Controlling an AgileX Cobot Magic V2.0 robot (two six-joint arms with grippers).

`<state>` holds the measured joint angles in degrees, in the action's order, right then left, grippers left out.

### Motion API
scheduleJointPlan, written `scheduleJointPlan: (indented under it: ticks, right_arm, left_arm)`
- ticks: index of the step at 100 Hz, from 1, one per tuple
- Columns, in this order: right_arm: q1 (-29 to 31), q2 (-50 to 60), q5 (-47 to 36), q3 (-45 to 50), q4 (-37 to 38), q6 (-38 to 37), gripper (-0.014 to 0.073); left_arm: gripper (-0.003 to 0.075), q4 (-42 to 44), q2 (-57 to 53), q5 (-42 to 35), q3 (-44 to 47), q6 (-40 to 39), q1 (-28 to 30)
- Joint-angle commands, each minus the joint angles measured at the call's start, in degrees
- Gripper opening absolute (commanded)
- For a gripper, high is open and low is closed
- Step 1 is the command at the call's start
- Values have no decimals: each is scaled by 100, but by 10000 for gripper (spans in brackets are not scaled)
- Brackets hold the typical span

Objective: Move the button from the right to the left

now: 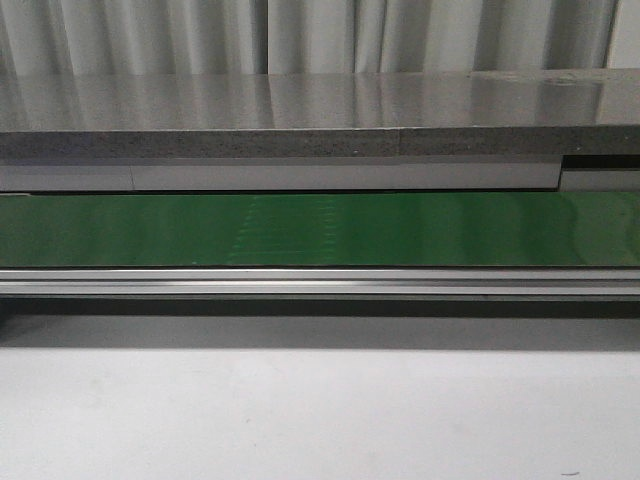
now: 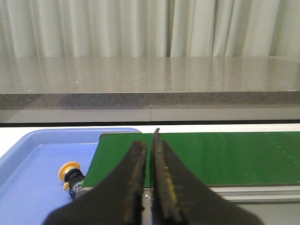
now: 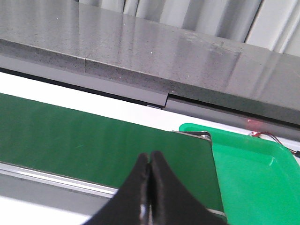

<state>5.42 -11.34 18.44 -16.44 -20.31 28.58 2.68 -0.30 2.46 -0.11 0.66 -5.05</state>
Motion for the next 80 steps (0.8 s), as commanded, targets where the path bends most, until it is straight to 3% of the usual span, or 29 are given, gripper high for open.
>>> scheduleJointPlan:
  ticks: [1, 25, 58, 80]
  right_arm:
    - [-25, -48, -404, -154, -57, 44, -68]
    - [-182, -48, -425, -130, 211, -292, -68]
    - [-625, 240, -1472, 603, 1923, -2494, -68]
    - [-625, 925, -1624, 1324, 1952, -2618, -68]
  left_arm:
    - [5, -47, -202, -494, 236, -66, 14]
    - [5, -47, -202, -494, 236, -66, 14]
    - [5, -47, -202, -494, 236, -66, 14]
    - [5, -47, -202, -494, 236, -66, 14]
